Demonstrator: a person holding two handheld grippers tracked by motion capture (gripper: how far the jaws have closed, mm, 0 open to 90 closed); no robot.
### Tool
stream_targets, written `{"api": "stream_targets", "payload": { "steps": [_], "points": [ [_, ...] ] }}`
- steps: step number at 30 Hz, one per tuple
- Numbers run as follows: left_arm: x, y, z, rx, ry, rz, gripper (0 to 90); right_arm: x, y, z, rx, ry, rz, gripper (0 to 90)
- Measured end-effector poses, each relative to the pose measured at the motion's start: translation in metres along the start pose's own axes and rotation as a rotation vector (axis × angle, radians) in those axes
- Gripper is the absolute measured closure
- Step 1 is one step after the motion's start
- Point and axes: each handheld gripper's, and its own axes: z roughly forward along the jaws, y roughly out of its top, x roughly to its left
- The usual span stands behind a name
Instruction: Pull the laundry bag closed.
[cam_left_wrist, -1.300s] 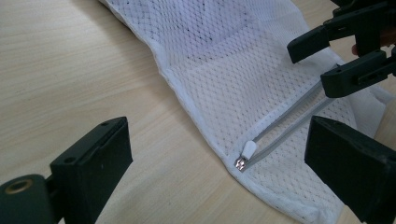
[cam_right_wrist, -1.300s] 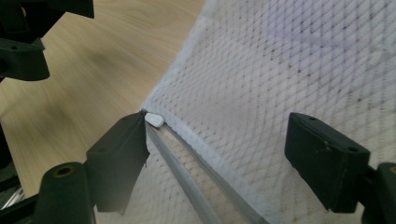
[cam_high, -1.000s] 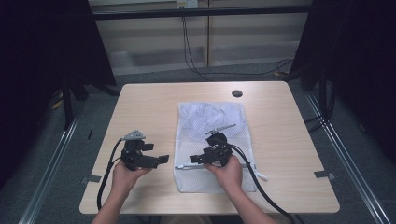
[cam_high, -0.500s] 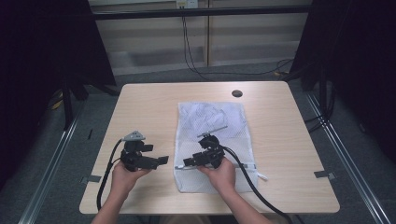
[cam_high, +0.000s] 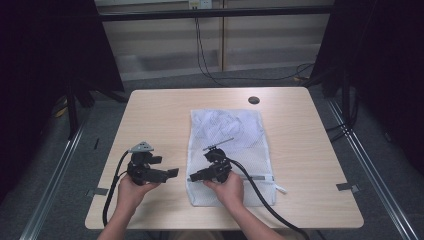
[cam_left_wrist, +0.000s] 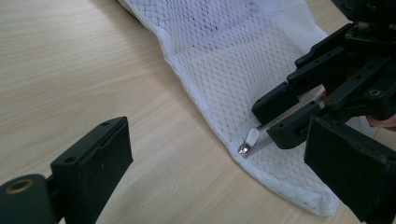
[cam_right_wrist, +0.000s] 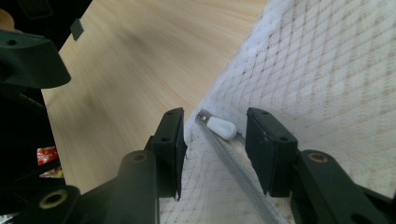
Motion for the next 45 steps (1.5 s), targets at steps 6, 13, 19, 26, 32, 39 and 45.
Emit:
{"api": "stream_targets", "payload": {
  "steps": [6,13,19,26,32,39,45],
  "points": [
    [0.001,-0.002,-0.001,0.004,0.0,-0.005,7.4,0.0,0.001,0.007,0.012,0.013,0.014,60.1],
    [0.002,-0.003,-0.004,0.0,0.007,-0.01,7.4,0.003,0.003,0.008,0.0,0.043,0.017,66.8],
    [0.001,-0.003,-0.004,0.004,0.008,-0.01,7.4,0.002,0.004,0.01,0.007,0.048,0.03,71.1],
    [0.002,-0.003,-0.003,0.004,0.005,-0.019,7.3,0.0,0.005,0.016,0.008,0.058,0.047,73.7],
    [0.003,-0.003,-0.005,0.001,0.005,-0.024,7.4,-0.001,0.005,0.02,0.02,0.055,0.05,80.2],
    [0.002,-0.004,-0.005,0.003,0.0,-0.032,7.8,-0.002,0.005,0.017,0.018,0.054,0.049,84.3],
    [0.001,-0.005,-0.003,0.009,-0.006,-0.043,7.6,-0.001,0.007,0.011,0.008,0.064,0.05,85.1]
  ]
}}
